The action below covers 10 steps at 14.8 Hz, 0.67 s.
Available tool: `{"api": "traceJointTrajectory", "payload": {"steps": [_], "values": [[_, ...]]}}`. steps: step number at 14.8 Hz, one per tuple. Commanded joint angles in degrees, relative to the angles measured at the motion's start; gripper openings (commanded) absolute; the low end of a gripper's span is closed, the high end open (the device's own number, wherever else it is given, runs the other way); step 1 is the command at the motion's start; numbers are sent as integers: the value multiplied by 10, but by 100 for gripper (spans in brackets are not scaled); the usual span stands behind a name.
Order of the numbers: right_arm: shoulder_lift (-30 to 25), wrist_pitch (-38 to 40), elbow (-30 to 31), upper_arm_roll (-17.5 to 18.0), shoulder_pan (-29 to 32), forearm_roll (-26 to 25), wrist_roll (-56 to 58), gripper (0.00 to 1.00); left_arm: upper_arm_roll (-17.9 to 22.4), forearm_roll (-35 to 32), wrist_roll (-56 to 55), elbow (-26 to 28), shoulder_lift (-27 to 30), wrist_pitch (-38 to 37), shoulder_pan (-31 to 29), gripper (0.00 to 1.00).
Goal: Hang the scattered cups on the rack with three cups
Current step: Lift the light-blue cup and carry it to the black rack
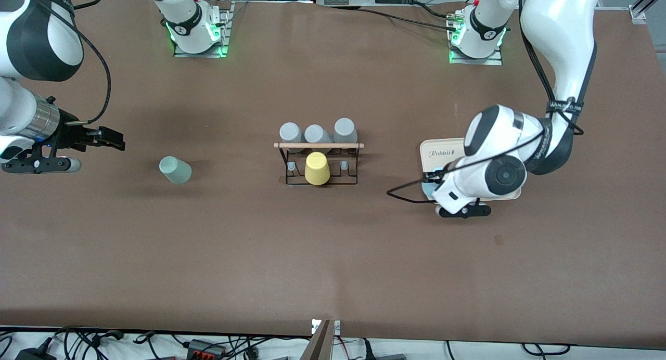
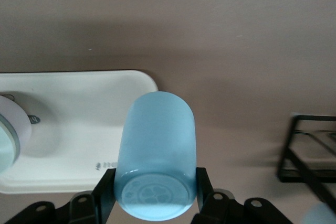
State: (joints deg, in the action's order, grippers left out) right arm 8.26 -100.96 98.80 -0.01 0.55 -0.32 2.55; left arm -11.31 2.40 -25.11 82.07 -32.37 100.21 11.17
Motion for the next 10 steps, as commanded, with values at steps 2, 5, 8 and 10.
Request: {"api": "traceJointTrajectory", "payload": {"steps": [2,5,8,10], "values": [[-3,7,2,0,2,1,6,100,-23,23,-38,-59,-6,-25,40,25],[-3,7,3,0,3,1,5,100,-24,27,-115,-119,-26,-20,82,24],[-1,6,3,0,4,1,6,100,-24,49,-169,-185,-59,-24,112,21],[0,6,3,0,5,1,7,100,-24,59,-185,-186,-59,-21,114,21]]}}
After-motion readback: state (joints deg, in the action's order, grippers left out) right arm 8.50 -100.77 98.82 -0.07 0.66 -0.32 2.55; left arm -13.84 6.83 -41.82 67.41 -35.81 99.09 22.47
